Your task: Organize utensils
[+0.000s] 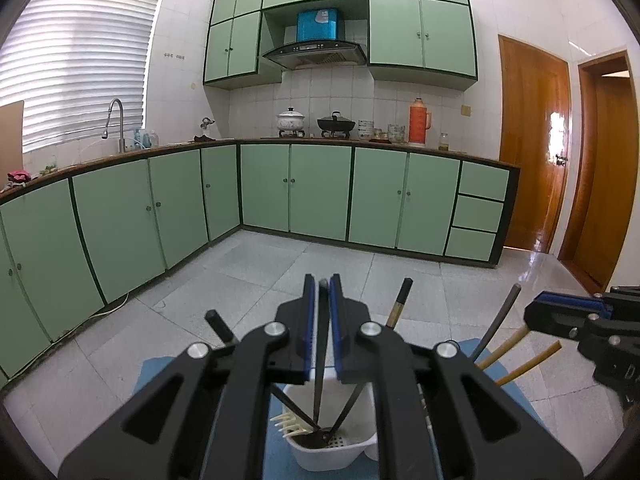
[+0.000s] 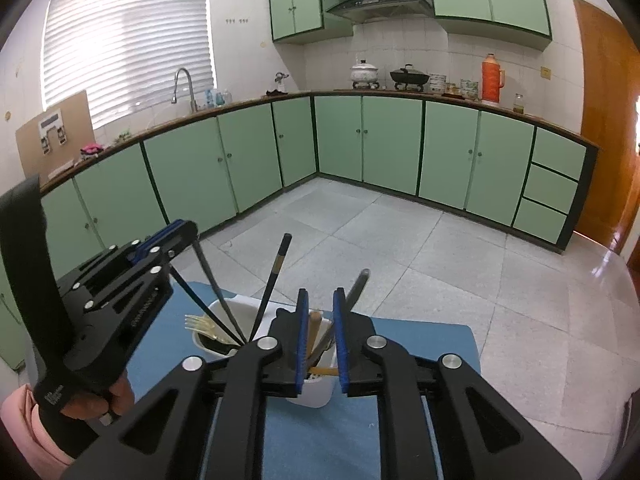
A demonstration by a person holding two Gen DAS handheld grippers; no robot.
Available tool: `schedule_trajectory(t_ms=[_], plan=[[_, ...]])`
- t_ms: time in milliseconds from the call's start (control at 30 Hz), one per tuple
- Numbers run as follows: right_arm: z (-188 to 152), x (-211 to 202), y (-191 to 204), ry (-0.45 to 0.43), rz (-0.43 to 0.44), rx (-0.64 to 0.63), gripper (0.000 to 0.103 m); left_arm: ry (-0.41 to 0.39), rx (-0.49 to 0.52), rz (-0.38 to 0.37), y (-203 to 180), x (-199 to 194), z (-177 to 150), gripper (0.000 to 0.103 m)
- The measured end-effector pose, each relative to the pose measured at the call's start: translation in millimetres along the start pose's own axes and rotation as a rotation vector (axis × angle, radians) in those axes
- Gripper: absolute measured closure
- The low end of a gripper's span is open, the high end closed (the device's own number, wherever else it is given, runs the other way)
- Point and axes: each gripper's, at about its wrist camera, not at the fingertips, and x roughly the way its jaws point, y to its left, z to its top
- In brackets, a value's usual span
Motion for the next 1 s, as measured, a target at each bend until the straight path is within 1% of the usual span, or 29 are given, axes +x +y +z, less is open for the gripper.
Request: schedule_trajectory(t_ms=[33,67,100,133,233,300,367,400,467,500,567,600,733,767,800,933,1000], plan=[[0.3,-3.0,-2.5,-0.010,0.006,0.007,0.086,-0.003,-0.002,0.001,0.0,-1.6,0.5,0.087],[0.7,-6.0,-4.8,-0.019,0.007,0.015,0.081,-0.008,-0.005,0.001,1.7,-4.1,1.8,0.080],[0.6,-9.1,-6.8,-0.027,0.007,0.019,0.078,-0.015,-0.011,0.000,4.0,-6.7,3.0,0.077],[0.7,-11.3,-7.8,-0.033,0.007,0.021,0.077,-0.022,-0.019,-0.001,6.2,-9.8,4.5,0.074],[2.5,-22.9,-12.7,-0.060,0.006,0.031,0.077,-0.035,-0.034,-0.005,8.9,-18.5,7.9,0.072],[0.5,-30.5,-15.2,-0.076,0.004,0.040,0.073,-0.050,-0.044,-0.003,11.0,-27.0,10.6,0.067],[-1.9,-39.0,-16.7,-0.094,0.001,0.044,0.069,-0.066,-0.053,0.000,12.7,-36.8,12.2,0.054],[-4.3,-44.6,-18.3,-0.104,-0.001,0.047,0.065,-0.072,-0.056,0.005,13.2,-42.2,12.5,0.051],[-10.4,-54.2,-21.3,-0.116,-0.007,0.053,0.061,-0.080,-0.057,0.008,13.3,-53.5,11.7,0.044],[-13.6,-57.9,-22.0,-0.119,-0.009,0.054,0.060,-0.085,-0.057,0.008,13.4,-59.6,10.7,0.041],[-20.9,-65.0,-23.4,-0.123,-0.013,0.058,0.057,-0.095,-0.062,0.006,13.3,-71.9,8.8,0.032],[-24.9,-68.1,-23.6,-0.124,-0.015,0.060,0.053,-0.097,-0.063,0.009,13.4,-78.1,7.0,0.030],[-44.7,-84.7,-21.9,-0.131,-0.032,0.054,0.046,-0.094,-0.041,0.031,10.3,-103.0,-4.1,0.020],[-49.9,-88.8,-20.8,-0.132,-0.037,0.051,0.041,-0.093,-0.031,0.038,10.1,-110.0,-8.3,0.016],[-56.3,-93.5,-19.8,-0.131,-0.039,0.053,0.037,-0.095,-0.026,0.044,10.4,-116.1,-11.8,0.015],[-78.6,-108.4,-15.6,-0.119,-0.035,0.072,0.030,-0.077,-0.020,0.059,12.6,-141.7,-27.8,0.007],[-88.1,-114.6,-13.5,-0.111,-0.037,0.082,0.025,-0.063,-0.025,0.059,14.6,-153.4,-35.5,0.006]])
